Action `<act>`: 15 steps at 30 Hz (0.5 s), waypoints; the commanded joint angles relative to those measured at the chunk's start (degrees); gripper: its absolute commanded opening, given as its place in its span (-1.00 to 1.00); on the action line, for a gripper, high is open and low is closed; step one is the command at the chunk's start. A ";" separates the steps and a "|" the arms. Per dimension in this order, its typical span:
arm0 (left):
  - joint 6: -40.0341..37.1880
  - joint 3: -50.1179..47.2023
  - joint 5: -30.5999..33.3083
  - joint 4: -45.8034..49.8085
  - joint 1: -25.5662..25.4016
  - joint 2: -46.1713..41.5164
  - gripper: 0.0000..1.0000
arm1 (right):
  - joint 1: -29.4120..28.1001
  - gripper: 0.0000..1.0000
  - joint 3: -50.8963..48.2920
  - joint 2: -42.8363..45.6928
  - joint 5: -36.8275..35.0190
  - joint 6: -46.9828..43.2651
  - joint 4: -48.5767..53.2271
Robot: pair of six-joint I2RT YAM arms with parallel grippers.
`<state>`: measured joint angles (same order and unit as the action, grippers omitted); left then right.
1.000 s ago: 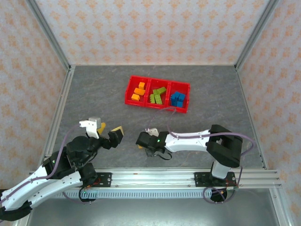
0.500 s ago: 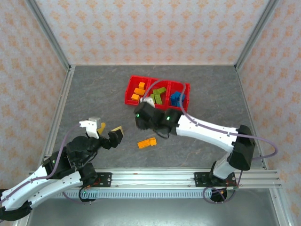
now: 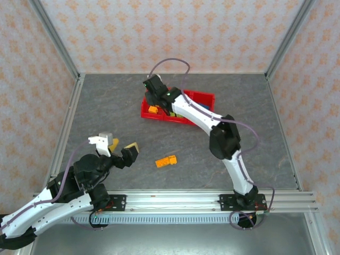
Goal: Sort the legos into containers by color
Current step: Place the lego in the container.
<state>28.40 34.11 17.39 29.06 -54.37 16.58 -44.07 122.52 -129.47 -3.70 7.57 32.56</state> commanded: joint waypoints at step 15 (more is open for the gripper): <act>-0.71 -0.36 0.12 -0.58 0.04 1.77 0.98 | 3.29 0.34 8.09 -6.80 3.64 -4.86 2.54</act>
<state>28.40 34.02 17.34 29.06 -54.37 17.78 -40.47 128.70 -138.41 -0.27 3.53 33.67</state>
